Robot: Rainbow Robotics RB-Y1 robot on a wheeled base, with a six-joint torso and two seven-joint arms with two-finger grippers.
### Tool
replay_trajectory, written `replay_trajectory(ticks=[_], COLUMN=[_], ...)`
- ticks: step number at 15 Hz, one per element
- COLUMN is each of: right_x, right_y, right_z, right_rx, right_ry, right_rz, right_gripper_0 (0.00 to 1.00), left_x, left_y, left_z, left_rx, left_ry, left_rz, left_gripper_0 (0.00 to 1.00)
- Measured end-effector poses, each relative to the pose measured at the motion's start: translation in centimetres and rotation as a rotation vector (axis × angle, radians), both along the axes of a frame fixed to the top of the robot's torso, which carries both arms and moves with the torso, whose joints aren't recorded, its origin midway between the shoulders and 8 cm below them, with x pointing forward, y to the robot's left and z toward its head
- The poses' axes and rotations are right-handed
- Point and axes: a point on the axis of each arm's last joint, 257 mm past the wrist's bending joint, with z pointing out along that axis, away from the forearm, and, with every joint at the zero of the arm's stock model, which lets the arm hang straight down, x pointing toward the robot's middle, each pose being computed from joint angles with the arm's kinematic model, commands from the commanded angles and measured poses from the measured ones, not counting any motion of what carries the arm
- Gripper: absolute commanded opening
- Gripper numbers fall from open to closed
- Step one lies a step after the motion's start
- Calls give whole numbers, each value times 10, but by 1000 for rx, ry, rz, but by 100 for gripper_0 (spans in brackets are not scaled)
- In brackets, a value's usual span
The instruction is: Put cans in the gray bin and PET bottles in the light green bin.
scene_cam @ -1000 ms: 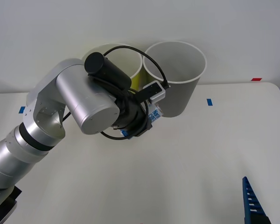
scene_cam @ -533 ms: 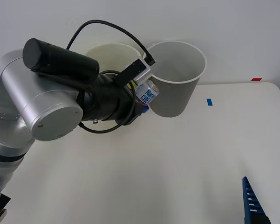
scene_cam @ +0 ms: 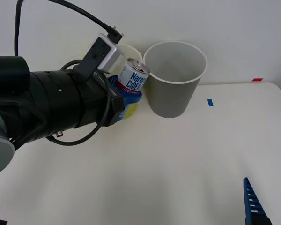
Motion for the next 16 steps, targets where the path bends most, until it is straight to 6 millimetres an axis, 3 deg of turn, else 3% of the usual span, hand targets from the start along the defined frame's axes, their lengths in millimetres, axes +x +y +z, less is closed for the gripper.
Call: replay_trajectory(ticks=[7, 11, 16], right_x=[0, 0, 0], right_y=[0, 0, 0], right_z=[0, 0, 0], right_rx=[0, 0, 0], right_ry=[0, 0, 0], right_rz=[0, 0, 0], right_gripper_0=[100, 100, 100], left_x=[9, 18, 51], left_y=[18, 25, 21], left_z=[50, 89, 117], left_rx=[-181, -324, -492], left_ry=[-63, -123, -145], left_rz=[77, 111, 135], left_gripper_0=[0, 0, 0])
